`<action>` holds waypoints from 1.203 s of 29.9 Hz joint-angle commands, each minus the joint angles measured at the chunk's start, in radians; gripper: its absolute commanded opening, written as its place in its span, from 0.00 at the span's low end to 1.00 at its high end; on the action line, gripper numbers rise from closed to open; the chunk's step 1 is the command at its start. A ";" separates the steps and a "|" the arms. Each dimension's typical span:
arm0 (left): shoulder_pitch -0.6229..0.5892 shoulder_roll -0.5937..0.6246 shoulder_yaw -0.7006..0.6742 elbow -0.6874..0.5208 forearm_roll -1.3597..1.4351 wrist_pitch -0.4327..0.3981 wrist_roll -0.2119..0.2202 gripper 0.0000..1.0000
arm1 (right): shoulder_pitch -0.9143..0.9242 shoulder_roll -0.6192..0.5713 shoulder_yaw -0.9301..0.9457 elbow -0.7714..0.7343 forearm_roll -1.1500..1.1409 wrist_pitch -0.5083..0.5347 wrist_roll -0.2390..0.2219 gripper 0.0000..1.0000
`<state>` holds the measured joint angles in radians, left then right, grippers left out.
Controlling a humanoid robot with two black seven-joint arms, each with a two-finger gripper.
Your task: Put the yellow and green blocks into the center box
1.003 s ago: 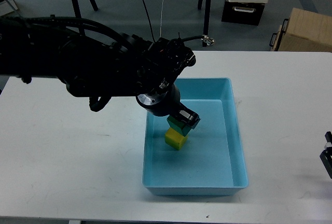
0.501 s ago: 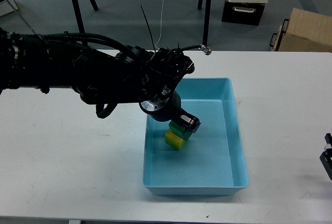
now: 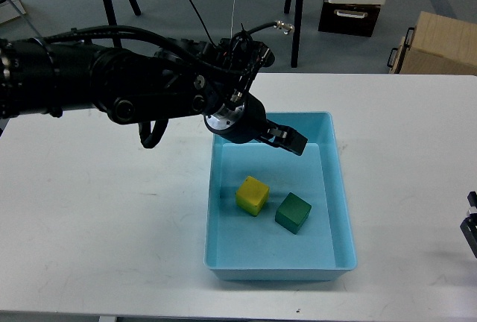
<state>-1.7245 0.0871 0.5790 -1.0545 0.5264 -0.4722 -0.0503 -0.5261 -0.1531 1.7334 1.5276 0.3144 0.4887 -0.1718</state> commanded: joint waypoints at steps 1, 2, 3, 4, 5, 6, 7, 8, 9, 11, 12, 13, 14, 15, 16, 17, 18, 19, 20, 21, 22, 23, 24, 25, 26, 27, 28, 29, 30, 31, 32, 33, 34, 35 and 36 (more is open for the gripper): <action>0.095 0.110 -0.219 0.024 0.001 0.011 -0.031 0.92 | 0.006 0.000 0.012 0.000 -0.001 0.000 0.000 1.00; 0.124 0.140 -0.285 0.028 0.004 0.004 -0.030 0.93 | 0.012 0.000 0.014 0.000 -0.001 0.000 0.000 1.00; 0.159 0.170 -0.362 0.031 0.009 0.000 -0.028 0.95 | 0.024 0.000 0.017 0.000 0.000 0.000 0.000 1.00; 0.199 0.198 -0.434 0.034 0.012 -0.003 -0.028 0.96 | 0.032 0.000 0.020 0.000 -0.001 0.000 0.000 1.00; 0.235 0.219 -0.494 0.036 0.012 -0.005 -0.028 0.97 | 0.034 0.000 0.021 0.000 -0.001 0.000 0.000 1.00; 0.276 0.245 -0.563 0.036 0.012 -0.006 -0.031 0.97 | 0.035 0.000 0.021 0.000 -0.001 0.000 0.000 1.00; 0.316 0.267 -0.635 0.036 0.012 -0.006 -0.033 0.98 | 0.037 0.000 0.020 0.000 -0.001 0.000 0.000 1.00; 0.353 0.285 -0.704 0.036 0.012 -0.006 -0.034 0.99 | 0.038 0.000 0.020 0.002 0.000 0.000 0.000 1.00; 0.387 0.298 -0.767 0.036 0.012 -0.008 -0.034 0.99 | 0.038 0.000 0.020 0.002 -0.001 0.000 0.000 1.00; 0.472 0.309 -0.917 0.034 0.009 -0.008 -0.037 0.99 | 0.046 0.000 0.020 0.002 0.000 0.000 0.002 1.00; 0.509 0.310 -0.983 0.031 0.007 -0.009 -0.037 0.99 | 0.052 0.000 0.021 0.005 -0.001 0.000 0.000 1.00; 0.554 0.313 -1.060 0.027 0.004 -0.009 -0.039 0.99 | 0.060 -0.002 0.021 0.008 -0.001 0.000 0.002 1.00; 0.601 0.318 -1.137 0.022 0.003 -0.011 -0.046 0.99 | 0.066 -0.003 0.023 0.011 -0.001 0.000 0.002 1.00; 0.647 0.318 -1.207 0.019 0.001 -0.016 -0.054 0.99 | 0.069 -0.006 0.026 0.014 -0.001 0.000 0.002 1.00; 0.701 0.315 -1.284 0.018 0.001 -0.016 -0.060 0.99 | 0.070 -0.009 0.028 0.016 -0.003 0.000 0.005 1.00; 0.744 0.309 -1.348 0.014 0.001 -0.016 -0.066 0.99 | 0.072 -0.011 0.028 0.016 -0.003 0.000 0.006 1.00; 0.793 0.306 -1.428 0.008 0.001 -0.016 -0.069 0.99 | 0.072 -0.011 0.028 0.016 -0.003 0.000 0.009 1.00; 0.839 0.301 -1.499 -0.001 0.001 -0.016 -0.069 0.99 | 0.074 -0.011 0.028 0.016 -0.003 0.000 0.011 1.00; 0.891 0.292 -1.577 -0.013 0.000 -0.016 -0.069 0.99 | 0.074 -0.011 0.026 0.016 -0.003 0.000 0.011 1.00; 0.940 0.283 -1.640 -0.030 -0.003 -0.016 -0.068 0.99 | 0.072 -0.011 0.026 0.017 -0.003 0.000 0.009 1.00; 1.001 0.272 -1.710 -0.063 -0.011 -0.016 -0.068 0.99 | 0.072 -0.011 0.026 0.019 -0.003 0.000 0.009 1.00; 1.067 0.264 -1.772 -0.111 -0.020 -0.016 -0.066 0.99 | 0.072 -0.011 0.026 0.023 -0.003 0.000 0.009 1.00; 1.132 0.257 -1.823 -0.161 -0.028 -0.016 -0.063 0.99 | 0.070 -0.011 0.025 0.029 -0.003 0.000 0.009 1.00; 1.213 0.244 -1.885 -0.227 -0.037 -0.016 -0.060 0.99 | 0.070 -0.011 0.021 0.034 -0.003 0.000 0.009 1.00; 1.265 0.234 -1.925 -0.266 -0.037 -0.016 -0.059 0.99 | 0.070 -0.011 0.020 0.037 -0.003 0.000 0.009 1.00; 1.334 0.211 -1.974 -0.315 -0.037 -0.016 -0.059 0.99 | 0.072 -0.010 0.015 0.039 -0.003 0.000 0.009 1.00; 1.406 0.183 -2.019 -0.356 -0.037 -0.016 -0.059 0.99 | 0.072 -0.006 0.012 0.042 -0.003 0.000 0.009 1.00; 1.463 0.156 -2.053 -0.389 -0.039 -0.016 -0.059 0.99 | 0.072 -0.003 0.006 0.049 -0.005 0.000 0.009 1.00; 1.524 0.123 -2.084 -0.421 -0.040 -0.016 -0.059 0.99 | 0.072 -0.002 -0.003 0.054 -0.005 0.000 0.011 1.00; 1.583 0.087 -2.107 -0.453 -0.046 -0.013 -0.060 0.99 | 0.072 -0.002 -0.017 0.058 -0.005 0.000 0.011 1.00; 1.630 0.050 -2.119 -0.482 -0.055 -0.011 -0.059 0.99 | 0.072 -0.002 -0.031 0.058 -0.009 0.000 0.011 1.00; 1.686 0.005 -2.121 -0.513 -0.072 -0.008 -0.059 0.99 | 0.072 0.000 -0.044 0.055 -0.021 0.000 0.011 1.00; 1.735 -0.032 -2.115 -0.538 -0.083 -0.006 -0.057 0.99 | 0.074 0.000 -0.054 0.052 -0.038 0.000 0.011 1.00; 1.797 -0.073 -2.107 -0.568 -0.088 -0.011 -0.056 1.00 | 0.074 0.003 -0.061 0.046 -0.063 0.000 0.011 1.00; 1.853 -0.087 -2.101 -0.596 -0.089 -0.016 -0.056 1.00 | 0.074 0.007 -0.066 0.046 -0.083 0.000 0.011 1.00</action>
<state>-0.0272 0.0838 -1.5310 -1.5713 0.4530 -0.4816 -0.1080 -0.4534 -0.1534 1.6903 1.5824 0.2844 0.4887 -0.1615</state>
